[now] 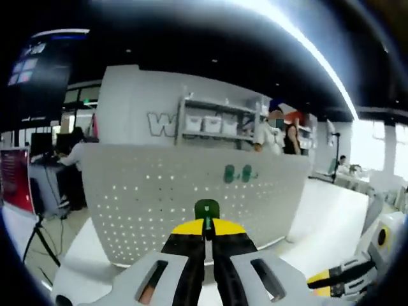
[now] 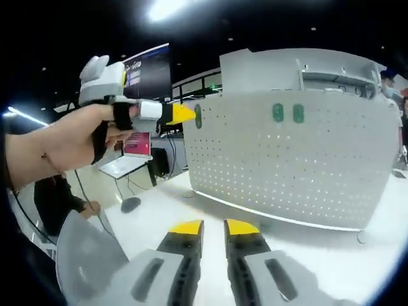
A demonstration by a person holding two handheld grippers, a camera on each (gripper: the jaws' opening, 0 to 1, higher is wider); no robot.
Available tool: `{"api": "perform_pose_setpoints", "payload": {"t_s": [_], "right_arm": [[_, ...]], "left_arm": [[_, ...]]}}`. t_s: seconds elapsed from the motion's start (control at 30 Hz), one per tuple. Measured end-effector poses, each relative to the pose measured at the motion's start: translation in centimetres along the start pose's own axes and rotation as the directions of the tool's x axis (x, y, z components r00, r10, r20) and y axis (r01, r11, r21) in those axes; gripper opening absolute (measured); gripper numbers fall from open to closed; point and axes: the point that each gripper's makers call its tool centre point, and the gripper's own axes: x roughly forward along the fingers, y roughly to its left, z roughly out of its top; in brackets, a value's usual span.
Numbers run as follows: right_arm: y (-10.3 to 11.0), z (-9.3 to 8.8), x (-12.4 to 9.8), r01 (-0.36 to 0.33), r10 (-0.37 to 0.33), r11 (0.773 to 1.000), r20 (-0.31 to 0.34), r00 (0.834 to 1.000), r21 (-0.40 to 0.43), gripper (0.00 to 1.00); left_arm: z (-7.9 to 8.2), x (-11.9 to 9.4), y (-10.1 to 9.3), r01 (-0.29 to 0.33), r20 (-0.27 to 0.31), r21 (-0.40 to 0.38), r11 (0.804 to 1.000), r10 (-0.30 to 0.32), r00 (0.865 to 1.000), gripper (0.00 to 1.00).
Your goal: Insert the hook assembly into the mounting plate slot until the hook locks in place.
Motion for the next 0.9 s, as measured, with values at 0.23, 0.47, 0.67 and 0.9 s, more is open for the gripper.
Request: {"api": "perform_pose_setpoints", "payload": {"t_s": [0.23, 0.47, 0.67, 0.9], "right_arm": [[-0.8, -1.7, -0.9, 0.001, 0.000, 0.999, -0.032, 0.999, 0.039, 0.11], [-1.8, -2.5, -1.1, -0.004, 0.006, 0.999, -0.049, 0.999, 0.043, 0.11], [-2.3, -3.1, -0.8, -0.012, 0.016, 0.998, -0.065, 0.998, 0.054, 0.11], [-2.6, -3.3, -0.2, -0.025, 0.030, 0.998, -0.071, 0.997, 0.061, 0.11]], "left_arm": [[1.7, 3.6, 0.1, -0.109, 0.106, 0.027, 0.994, 0.106, 0.989, 0.02], [1.9, 6.8, 0.0, -0.140, 0.119, 0.015, 0.990, 0.137, 0.983, 0.02], [2.3, 8.5, 0.0, -0.160, 0.131, 0.015, 0.987, 0.157, 0.979, 0.01], [2.7, 11.0, -0.4, -0.129, 0.097, -0.003, 0.992, 0.129, 0.987, 0.01]]}}
